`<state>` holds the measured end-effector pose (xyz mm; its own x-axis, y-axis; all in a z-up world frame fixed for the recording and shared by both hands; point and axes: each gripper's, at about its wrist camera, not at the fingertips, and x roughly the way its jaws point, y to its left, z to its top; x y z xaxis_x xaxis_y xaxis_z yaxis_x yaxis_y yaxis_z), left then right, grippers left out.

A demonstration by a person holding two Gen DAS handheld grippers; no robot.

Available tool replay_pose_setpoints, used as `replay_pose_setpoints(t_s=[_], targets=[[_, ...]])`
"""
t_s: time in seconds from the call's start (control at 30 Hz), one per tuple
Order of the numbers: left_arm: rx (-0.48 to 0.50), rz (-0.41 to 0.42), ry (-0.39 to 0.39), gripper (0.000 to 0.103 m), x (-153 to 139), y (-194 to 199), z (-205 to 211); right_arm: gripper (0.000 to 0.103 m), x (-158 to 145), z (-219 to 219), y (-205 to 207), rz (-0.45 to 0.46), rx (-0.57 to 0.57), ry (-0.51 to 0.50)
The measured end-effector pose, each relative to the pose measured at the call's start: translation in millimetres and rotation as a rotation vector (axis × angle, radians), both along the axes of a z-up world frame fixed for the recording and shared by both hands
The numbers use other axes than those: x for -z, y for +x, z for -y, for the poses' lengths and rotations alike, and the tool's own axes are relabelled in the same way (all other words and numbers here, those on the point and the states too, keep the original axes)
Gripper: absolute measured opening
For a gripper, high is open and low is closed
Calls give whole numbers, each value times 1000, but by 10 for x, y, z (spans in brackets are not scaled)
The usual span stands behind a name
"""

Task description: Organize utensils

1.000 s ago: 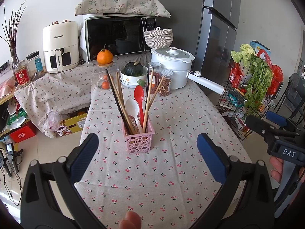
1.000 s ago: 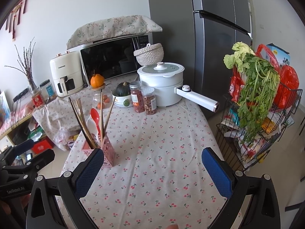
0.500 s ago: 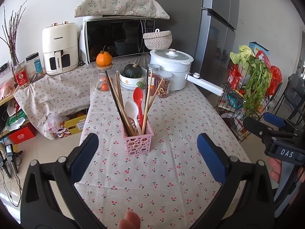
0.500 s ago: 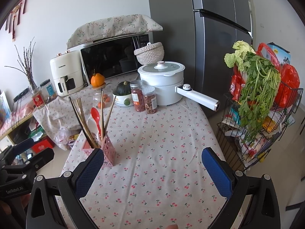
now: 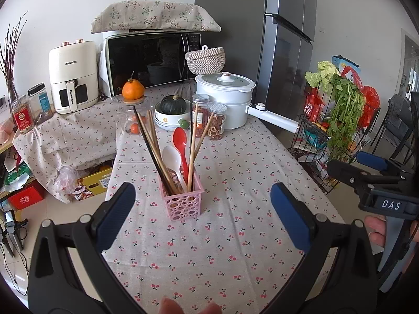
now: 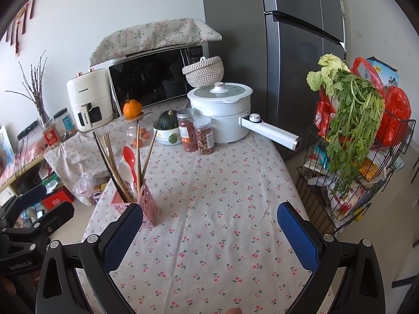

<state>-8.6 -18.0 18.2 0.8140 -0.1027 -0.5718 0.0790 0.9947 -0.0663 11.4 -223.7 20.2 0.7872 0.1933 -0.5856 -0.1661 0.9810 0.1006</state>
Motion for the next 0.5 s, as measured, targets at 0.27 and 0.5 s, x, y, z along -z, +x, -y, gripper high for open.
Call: replay_pose_setpoints(t_s=[0.27,0.5], targets=[[-63,-61,-8,102,102,42,-16,103,6,15,11,-8,-5,1],[-89,-79,-57,102,163,97,-121,103,37,-6,43,-19,-16,-12]])
